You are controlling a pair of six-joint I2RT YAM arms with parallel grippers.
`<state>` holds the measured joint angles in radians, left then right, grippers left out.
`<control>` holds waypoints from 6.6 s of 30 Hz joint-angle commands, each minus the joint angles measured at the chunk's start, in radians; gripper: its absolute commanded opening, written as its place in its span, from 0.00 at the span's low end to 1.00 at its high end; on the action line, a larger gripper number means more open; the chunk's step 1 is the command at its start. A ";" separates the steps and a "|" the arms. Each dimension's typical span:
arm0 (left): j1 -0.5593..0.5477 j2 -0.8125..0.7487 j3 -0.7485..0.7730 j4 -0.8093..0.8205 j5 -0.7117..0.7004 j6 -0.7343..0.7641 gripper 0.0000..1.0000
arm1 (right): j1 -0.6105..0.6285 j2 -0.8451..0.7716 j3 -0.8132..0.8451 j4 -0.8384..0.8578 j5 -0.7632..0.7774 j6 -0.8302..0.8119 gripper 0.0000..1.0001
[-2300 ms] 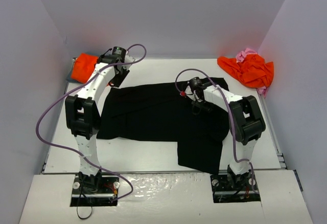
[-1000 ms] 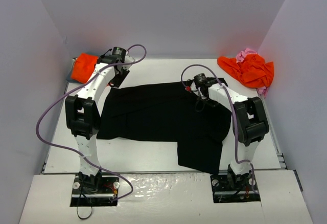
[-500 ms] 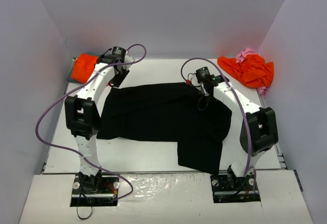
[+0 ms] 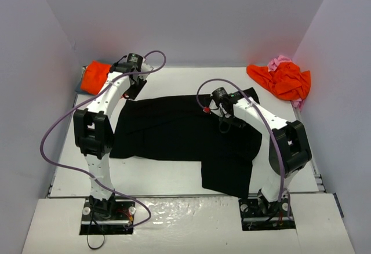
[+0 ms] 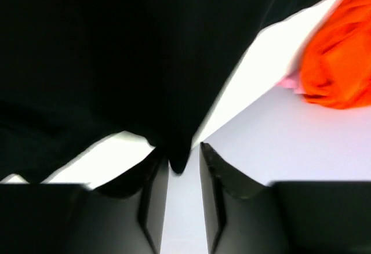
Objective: Fold and stack the t-shirts
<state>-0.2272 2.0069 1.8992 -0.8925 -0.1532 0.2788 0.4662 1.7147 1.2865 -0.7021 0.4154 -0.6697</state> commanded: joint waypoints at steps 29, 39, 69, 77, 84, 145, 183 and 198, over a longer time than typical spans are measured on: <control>-0.088 -0.671 -0.755 -0.287 0.338 0.455 0.61 | 0.102 -0.402 -0.331 -0.042 -0.398 0.020 0.60; -0.118 -0.795 -0.994 -0.177 0.186 0.448 0.59 | 0.182 -0.414 -0.380 -0.173 -0.391 0.027 0.59; -0.133 -0.496 -0.912 0.282 -0.118 0.369 0.55 | 0.380 -0.396 -0.297 -0.360 -0.714 -0.004 0.61; -0.152 -0.500 -0.894 0.248 -0.138 0.351 0.53 | 0.394 -0.270 -0.287 -0.412 -0.809 -0.112 0.61; -0.183 -0.472 -0.865 0.190 -0.133 0.335 0.53 | 0.408 -0.165 -0.295 -0.402 -0.764 -0.113 0.62; -0.259 -0.576 -1.250 0.421 -0.080 0.263 0.42 | 0.114 -0.609 -0.335 0.061 -0.149 0.113 0.56; -0.256 -0.216 -0.699 0.190 -0.060 0.243 0.00 | 0.530 -0.311 -0.300 -0.078 -0.492 0.196 0.59; -0.253 -0.230 -0.732 0.212 -0.056 0.258 0.00 | 0.610 0.014 -0.224 0.043 -0.263 0.283 0.59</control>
<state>-0.4767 1.8306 1.1600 -0.6689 -0.2086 0.5385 1.0752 1.7433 0.9948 -0.6602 0.0998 -0.4351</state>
